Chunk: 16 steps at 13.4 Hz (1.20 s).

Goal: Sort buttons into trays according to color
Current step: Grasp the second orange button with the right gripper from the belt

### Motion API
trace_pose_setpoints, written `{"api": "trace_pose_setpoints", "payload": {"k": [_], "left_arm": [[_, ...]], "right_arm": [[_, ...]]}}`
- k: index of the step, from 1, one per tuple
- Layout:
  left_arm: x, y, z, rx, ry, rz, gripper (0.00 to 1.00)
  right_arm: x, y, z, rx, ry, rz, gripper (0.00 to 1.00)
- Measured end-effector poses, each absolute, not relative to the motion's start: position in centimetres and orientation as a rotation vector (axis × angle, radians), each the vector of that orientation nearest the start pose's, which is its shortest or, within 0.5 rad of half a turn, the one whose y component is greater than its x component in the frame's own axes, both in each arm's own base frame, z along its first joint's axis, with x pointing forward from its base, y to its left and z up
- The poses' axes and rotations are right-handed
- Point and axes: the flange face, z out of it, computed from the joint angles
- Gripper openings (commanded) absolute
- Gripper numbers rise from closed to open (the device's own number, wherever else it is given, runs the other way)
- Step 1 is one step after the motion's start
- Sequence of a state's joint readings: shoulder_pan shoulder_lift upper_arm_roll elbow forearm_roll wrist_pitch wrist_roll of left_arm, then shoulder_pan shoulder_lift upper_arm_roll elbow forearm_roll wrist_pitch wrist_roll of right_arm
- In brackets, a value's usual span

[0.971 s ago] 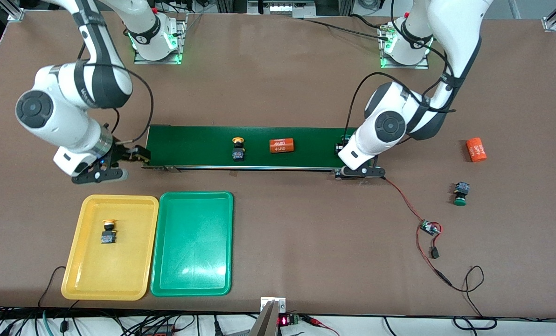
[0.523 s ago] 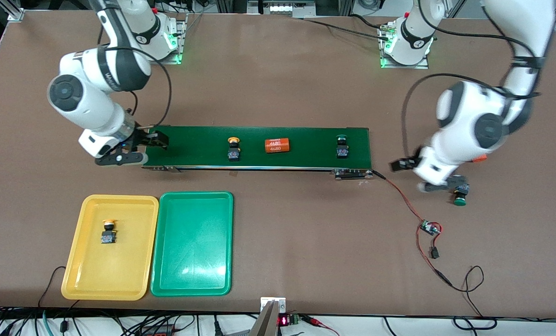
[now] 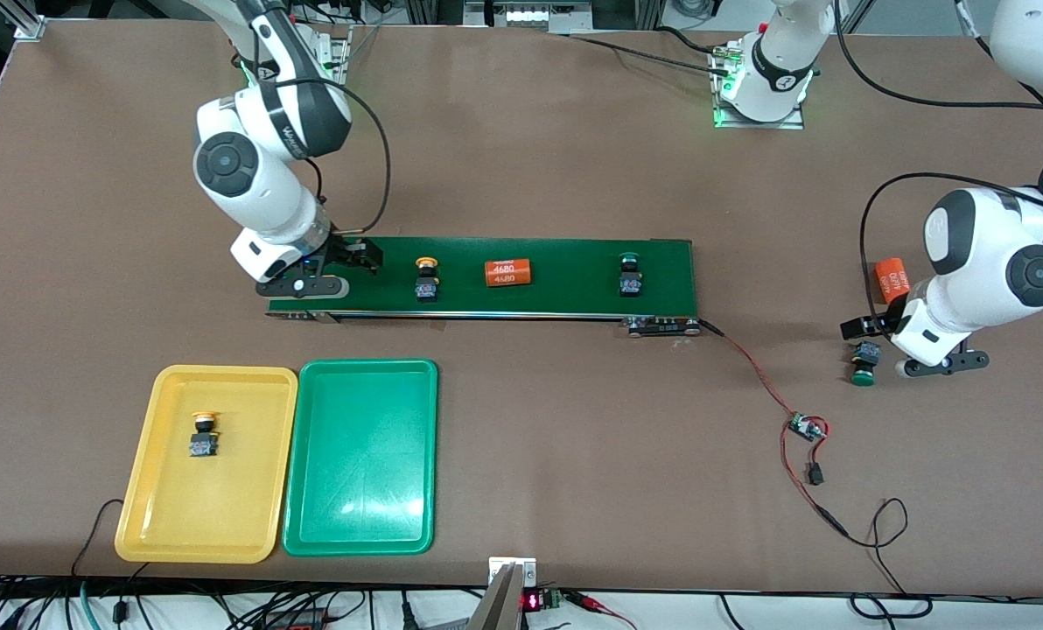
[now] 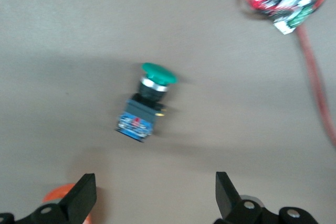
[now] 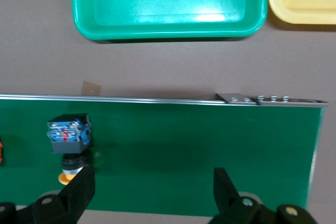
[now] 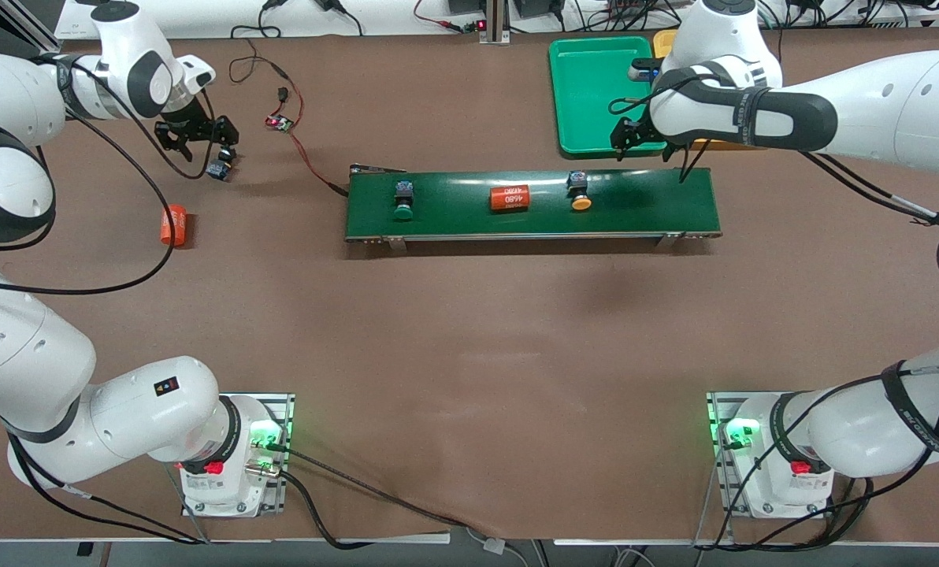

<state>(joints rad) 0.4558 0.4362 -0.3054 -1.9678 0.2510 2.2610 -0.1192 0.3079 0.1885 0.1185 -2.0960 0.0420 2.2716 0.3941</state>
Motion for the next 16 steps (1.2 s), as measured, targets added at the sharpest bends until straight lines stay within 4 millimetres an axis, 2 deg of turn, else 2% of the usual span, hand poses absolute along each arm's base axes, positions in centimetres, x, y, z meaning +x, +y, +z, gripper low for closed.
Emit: {"api": "trace_pose_setpoints", "payload": {"k": [3, 6, 8, 12, 16], "left_arm": [[58.6, 12.5, 21.3, -3.101, -0.008, 0.225, 1.0], [58.3, 12.2, 19.3, -3.12, 0.054, 0.263, 1.0], [58.2, 11.9, 18.6, -3.126, 0.067, 0.279, 1.0], [58.5, 11.8, 18.3, -3.134, 0.175, 0.244, 1.0], [58.8, 11.7, 17.2, -3.14, 0.343, 0.191, 1.0]], "right_arm": [[51.4, 25.5, 31.9, -3.128, 0.004, 0.035, 1.0], [50.6, 27.0, 30.3, -3.188, -0.002, 0.024, 1.0], [50.5, 27.3, 29.6, -3.202, 0.006, 0.024, 1.0], [50.5, 27.5, 29.6, -3.198, -0.002, 0.011, 1.0], [50.5, 28.6, 28.9, -3.173, -0.192, -0.034, 1.0]]}}
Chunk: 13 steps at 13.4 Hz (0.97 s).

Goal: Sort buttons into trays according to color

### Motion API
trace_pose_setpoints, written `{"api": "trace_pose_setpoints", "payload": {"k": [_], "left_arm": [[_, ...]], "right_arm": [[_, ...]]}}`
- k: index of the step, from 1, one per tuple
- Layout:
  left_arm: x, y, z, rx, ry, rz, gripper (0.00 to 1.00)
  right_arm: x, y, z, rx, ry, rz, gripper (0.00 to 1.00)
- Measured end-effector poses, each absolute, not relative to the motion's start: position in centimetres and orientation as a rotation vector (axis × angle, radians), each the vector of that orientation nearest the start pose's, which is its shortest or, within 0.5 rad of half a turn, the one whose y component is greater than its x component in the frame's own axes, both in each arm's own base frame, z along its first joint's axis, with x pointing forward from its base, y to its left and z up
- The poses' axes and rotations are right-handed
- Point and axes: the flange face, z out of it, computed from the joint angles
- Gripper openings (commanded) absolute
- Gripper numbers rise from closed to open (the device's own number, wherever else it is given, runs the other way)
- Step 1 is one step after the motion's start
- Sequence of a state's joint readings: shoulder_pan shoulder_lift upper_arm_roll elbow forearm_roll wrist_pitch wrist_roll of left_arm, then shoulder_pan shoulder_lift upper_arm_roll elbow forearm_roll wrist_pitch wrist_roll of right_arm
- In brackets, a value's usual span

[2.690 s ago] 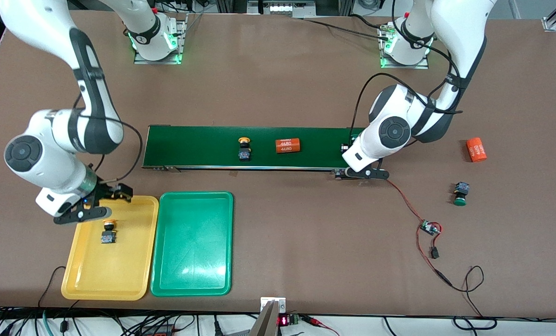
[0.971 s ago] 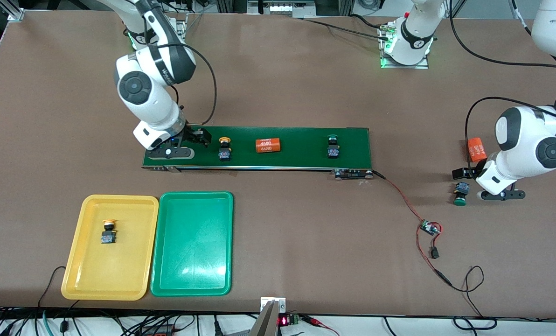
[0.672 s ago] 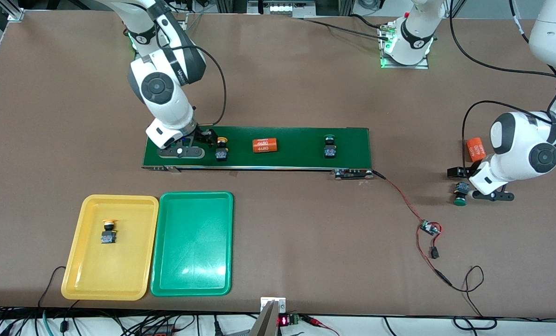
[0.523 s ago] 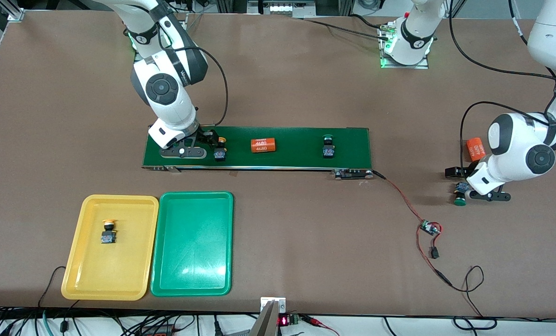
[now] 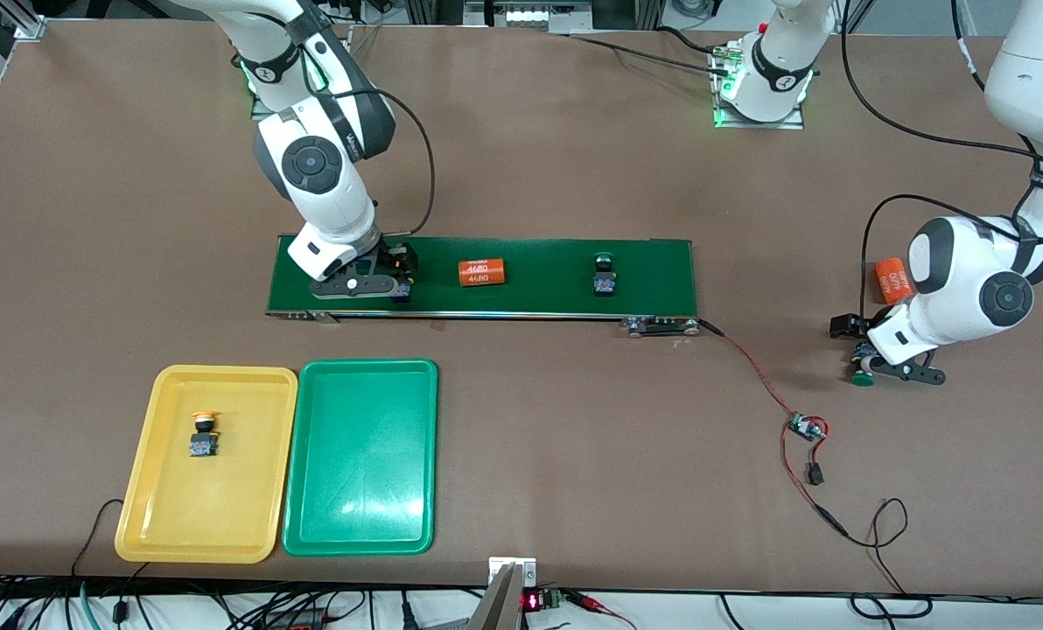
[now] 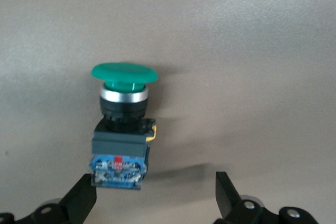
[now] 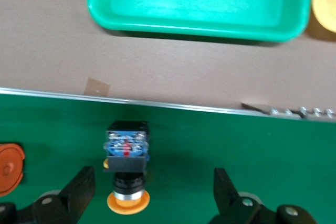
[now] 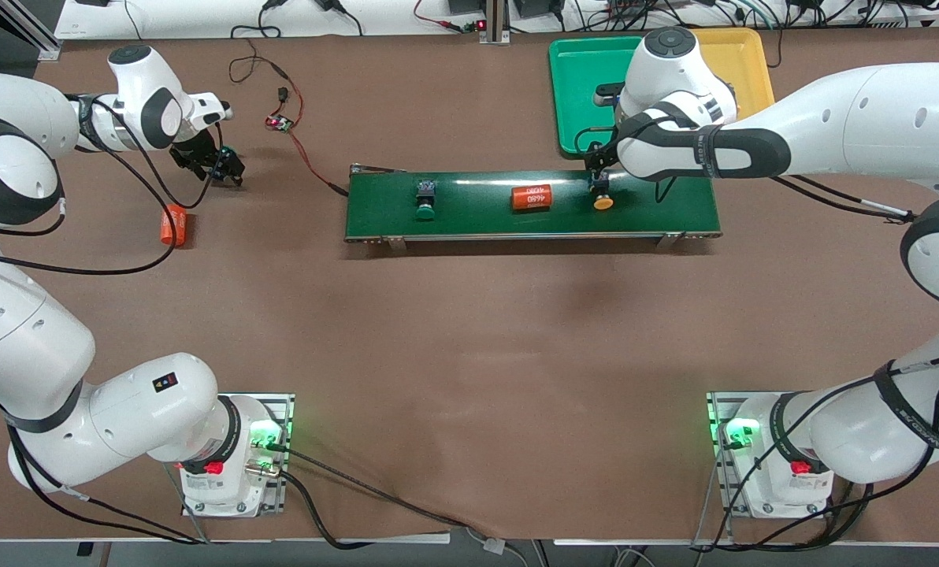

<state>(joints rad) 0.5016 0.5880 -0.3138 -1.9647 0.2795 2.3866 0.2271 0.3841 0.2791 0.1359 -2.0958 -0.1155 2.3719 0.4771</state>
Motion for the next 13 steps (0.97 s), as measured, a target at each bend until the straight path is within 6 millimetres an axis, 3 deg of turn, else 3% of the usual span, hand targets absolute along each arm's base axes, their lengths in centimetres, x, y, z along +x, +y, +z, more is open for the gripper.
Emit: {"api": "trace_pose_setpoints", "payload": {"k": [1, 2, 4, 6, 7, 8, 9, 10, 12, 13], "left_arm": [[58.9, 11.7, 17.0, -3.141, 0.361, 0.187, 0.99], [58.9, 11.7, 16.9, -3.142, 0.37, 0.187, 0.85], [59.0, 11.8, 16.8, -3.13, 0.4, 0.185, 0.41], [59.2, 12.0, 17.1, -3.046, 0.514, 0.182, 0.12], [59.5, 12.2, 17.3, -2.999, 0.568, 0.177, 0.01], [59.7, 12.3, 17.5, -2.967, 0.602, 0.172, 0.0], [59.8, 12.4, 17.7, -2.954, 0.616, 0.169, 0.0], [59.9, 12.5, 17.7, -2.952, 0.616, 0.166, 0.0], [60.1, 12.7, 18.0, -2.951, 0.612, 0.157, 0.0], [60.3, 12.7, 18.3, -2.948, 0.61, 0.148, 0.0]], "right_arm": [[50.5, 28.7, 28.6, -3.165, -0.249, -0.04, 1.0], [50.6, 28.7, 28.3, -3.16, -0.289, -0.041, 1.0], [50.6, 28.7, 27.6, -3.159, -0.317, -0.032, 1.0], [50.6, 28.6, 26.6, -3.161, -0.323, -0.014, 0.96], [50.7, 28.3, 26.0, -3.163, -0.317, -0.004, 0.88], [50.9, 28.0, 25.3, -3.165, -0.307, 0.002, 0.73], [51.2, 27.5, 24.6, -3.166, -0.295, 0.01, 0.48], [51.4, 27.1, 24.1, -3.167, -0.285, 0.015, 0.3], [51.7, 26.4, 24.0, -3.17, -0.255, 0.015, 0.08], [51.9, 26.2, 24.3, -3.172, -0.241, 0.011, 0.04]]}}
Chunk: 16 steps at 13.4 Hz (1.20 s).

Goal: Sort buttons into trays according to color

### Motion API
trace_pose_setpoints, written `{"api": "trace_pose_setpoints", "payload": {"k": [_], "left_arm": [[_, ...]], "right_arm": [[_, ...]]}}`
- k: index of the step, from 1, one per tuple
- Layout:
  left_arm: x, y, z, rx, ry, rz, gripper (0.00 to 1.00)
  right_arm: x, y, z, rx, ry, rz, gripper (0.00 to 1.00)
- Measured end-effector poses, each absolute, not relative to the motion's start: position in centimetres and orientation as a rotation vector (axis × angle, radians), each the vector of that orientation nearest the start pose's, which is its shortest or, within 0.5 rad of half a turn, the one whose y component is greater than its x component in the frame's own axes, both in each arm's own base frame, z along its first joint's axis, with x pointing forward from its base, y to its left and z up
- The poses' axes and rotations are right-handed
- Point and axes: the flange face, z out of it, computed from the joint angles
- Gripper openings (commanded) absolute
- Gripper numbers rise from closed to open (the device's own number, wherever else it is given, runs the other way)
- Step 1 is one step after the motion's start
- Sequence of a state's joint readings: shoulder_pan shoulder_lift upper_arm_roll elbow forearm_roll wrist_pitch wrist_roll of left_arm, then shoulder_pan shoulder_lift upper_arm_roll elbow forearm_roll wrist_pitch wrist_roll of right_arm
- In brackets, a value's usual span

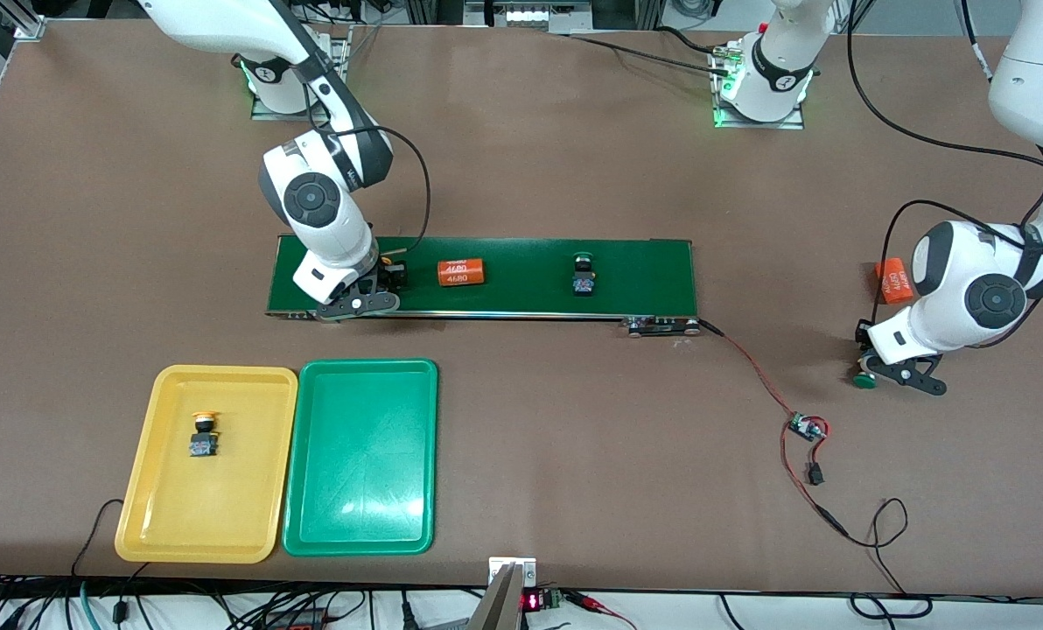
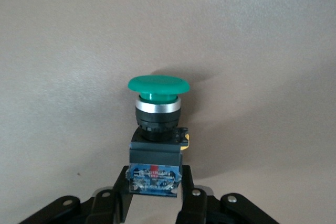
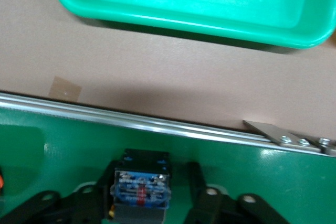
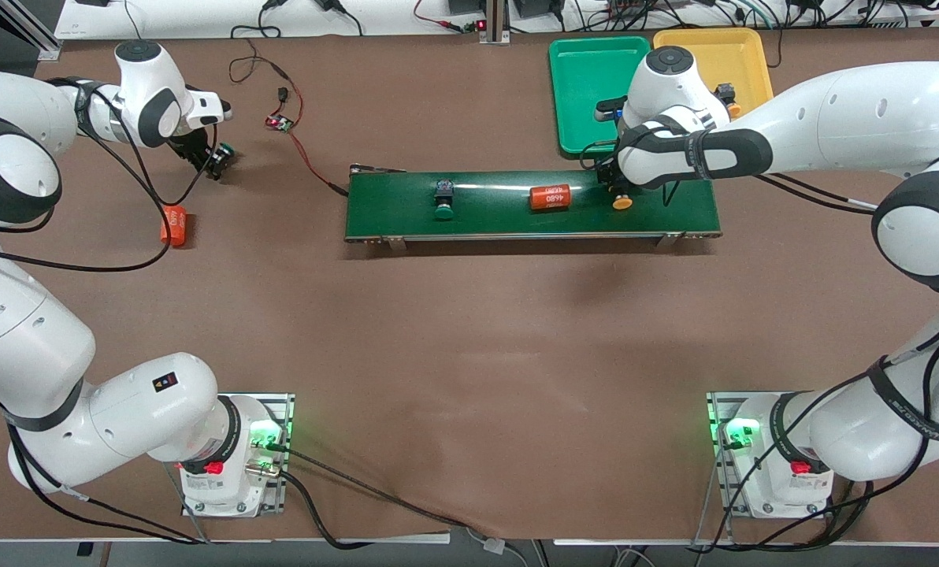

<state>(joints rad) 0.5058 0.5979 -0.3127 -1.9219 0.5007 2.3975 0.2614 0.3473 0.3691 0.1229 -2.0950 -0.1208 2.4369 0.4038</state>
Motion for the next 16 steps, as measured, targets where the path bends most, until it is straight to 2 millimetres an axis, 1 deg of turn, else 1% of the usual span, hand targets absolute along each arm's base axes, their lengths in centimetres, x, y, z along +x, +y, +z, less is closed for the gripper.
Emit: {"api": "trace_pose_setpoints", "payload": {"k": [2, 4, 6, 7, 8, 9, 10, 12, 13, 15, 16], "left_arm": [[60.9, 12.5, 19.6, -2.943, 0.606, 0.114, 0.0], [61.3, 11.3, 21.3, -2.98, 0.572, 0.089, 0.0], [61.3, 8.8, 22.8, -3.06, 0.519, 0.131, 0.0], [61.1, 7.2, 23.5, -3.096, 0.499, 0.166, 0.0], [60.9, 5.4, 24.2, -3.119, 0.48, 0.197, 0.0], [60.4, 3.1, 24.8, -3.133, 0.446, 0.221, 0.0], [59.8, 0.4, 25.6, -3.146, 0.403, 0.241, 0.0], [58.2, -5.8, 27.3, -3.185, 0.289, 0.279, 0.0], [57.0, -9.2, 28.0, -3.204, 0.225, 0.308, 0.0], [54.2, -16.1, 29.0, -3.213, 0.094, 0.358, 0.0], [52.8, -19.2, 29.5, -3.205, 0.034, 0.368, 0.0]], "right_arm": [[52.4, 26.2, 24.8, -3.168, -0.228, -0.01, 0.03], [53.8, 26.0, 26.3, -3.163, -0.204, -0.044, 0.03], [56.4, 24.9, 29.0, -3.179, -0.164, -0.068, 0.03], [57.7, 24.1, 30.2, -3.2, -0.171, -0.096, 0.03], [59.0, 23.0, 30.9, -3.221, -0.18, -0.131, 0.03], [60.4, 22.0, 31.2, -3.237, -0.182, -0.162, 0.03], [61.8, 20.8, 31.0, -3.246, -0.181, -0.177, 0.04], [64.5, 18.7, 29.9, -3.254, -0.178, -0.185, 0.06], [65.8, 17.4, 29.3, -3.254, -0.193, -0.189, 0.06], [68.4, 14.1, 28.5, -3.244, -0.249, -0.239, 0.06], [69.5, 12.5, 28.2, -3.239, -0.275, -0.269, 0.06]]}}
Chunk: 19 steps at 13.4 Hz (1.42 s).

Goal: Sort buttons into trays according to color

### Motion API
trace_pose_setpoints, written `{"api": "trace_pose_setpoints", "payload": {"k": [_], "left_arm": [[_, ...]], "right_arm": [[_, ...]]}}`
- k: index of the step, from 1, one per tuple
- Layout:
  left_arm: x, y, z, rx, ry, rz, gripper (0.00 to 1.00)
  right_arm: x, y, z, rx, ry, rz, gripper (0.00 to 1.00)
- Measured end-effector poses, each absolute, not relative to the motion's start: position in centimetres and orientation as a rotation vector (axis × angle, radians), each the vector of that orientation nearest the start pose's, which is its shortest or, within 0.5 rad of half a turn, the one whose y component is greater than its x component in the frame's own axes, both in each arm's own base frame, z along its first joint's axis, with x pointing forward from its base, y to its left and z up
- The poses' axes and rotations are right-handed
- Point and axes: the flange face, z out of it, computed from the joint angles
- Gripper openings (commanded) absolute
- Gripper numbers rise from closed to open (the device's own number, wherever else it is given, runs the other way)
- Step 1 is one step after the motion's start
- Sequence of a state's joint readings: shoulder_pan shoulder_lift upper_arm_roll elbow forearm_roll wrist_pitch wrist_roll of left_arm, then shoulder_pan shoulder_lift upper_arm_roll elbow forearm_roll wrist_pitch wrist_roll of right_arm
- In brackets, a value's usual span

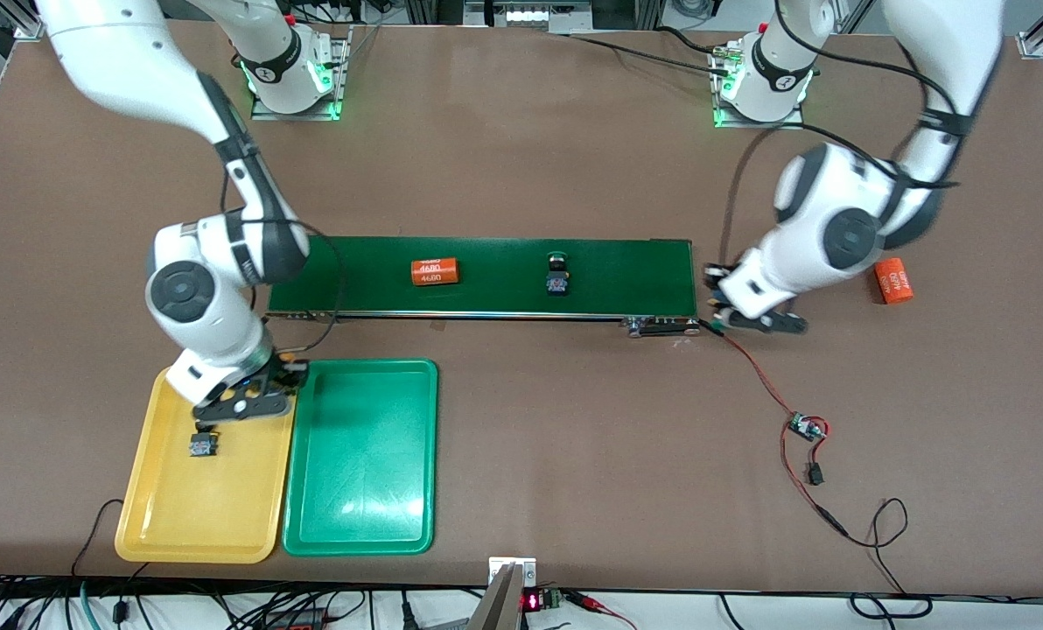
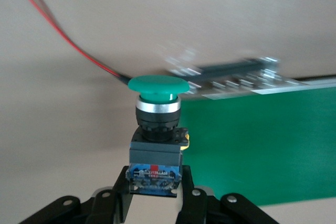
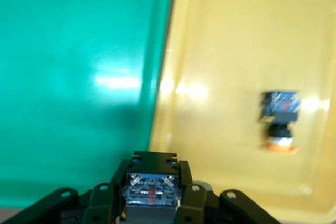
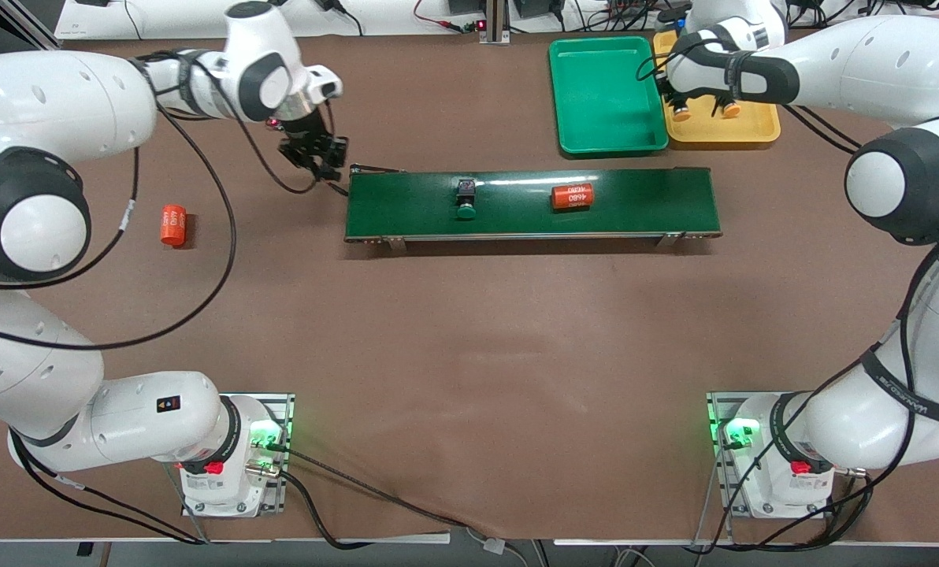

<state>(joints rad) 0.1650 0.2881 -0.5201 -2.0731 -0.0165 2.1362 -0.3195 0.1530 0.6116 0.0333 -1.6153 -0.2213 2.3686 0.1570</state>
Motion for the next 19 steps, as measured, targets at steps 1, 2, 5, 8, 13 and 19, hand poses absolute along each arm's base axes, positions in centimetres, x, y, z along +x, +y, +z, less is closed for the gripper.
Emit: {"api": "trace_pose_setpoints", "payload": {"k": [1, 2, 5, 8, 13, 19], "left_arm": [[51.4, -21.6, 29.7, -3.194, -0.015, 0.377, 0.0], [50.4, -23.0, 29.8, -3.182, -0.046, 0.385, 0.0], [48.8, -23.7, 28.5, -3.156, -0.068, 0.428, 0.0], [48.5, -23.7, 27.8, -3.167, -0.072, 0.405, 0.0], [48.2, -25.1, 26.6, -3.202, -0.043, 0.363, 0.24], [48.0, -26.6, 26.7, -3.216, -0.006, 0.341, 1.0]], "right_arm": [[70.3, 11.2, 28.0, -3.235, -0.299, -0.293, 0.06], [71.0, 10.2, 27.5, -3.233, -0.318, -0.308, 0.07], [71.5, 8.3, 24.6, -3.233, -0.33, -0.288, 0.14], [71.8, 6.8, 22.3, -3.226, -0.347, -0.304, 1.0], [72.1, 7.5, 23.3, -3.214, -0.36, -0.348, 1.0], [69.0, 8.5, 30.9, -3.209, -0.263, -0.184, 1.0]]}}
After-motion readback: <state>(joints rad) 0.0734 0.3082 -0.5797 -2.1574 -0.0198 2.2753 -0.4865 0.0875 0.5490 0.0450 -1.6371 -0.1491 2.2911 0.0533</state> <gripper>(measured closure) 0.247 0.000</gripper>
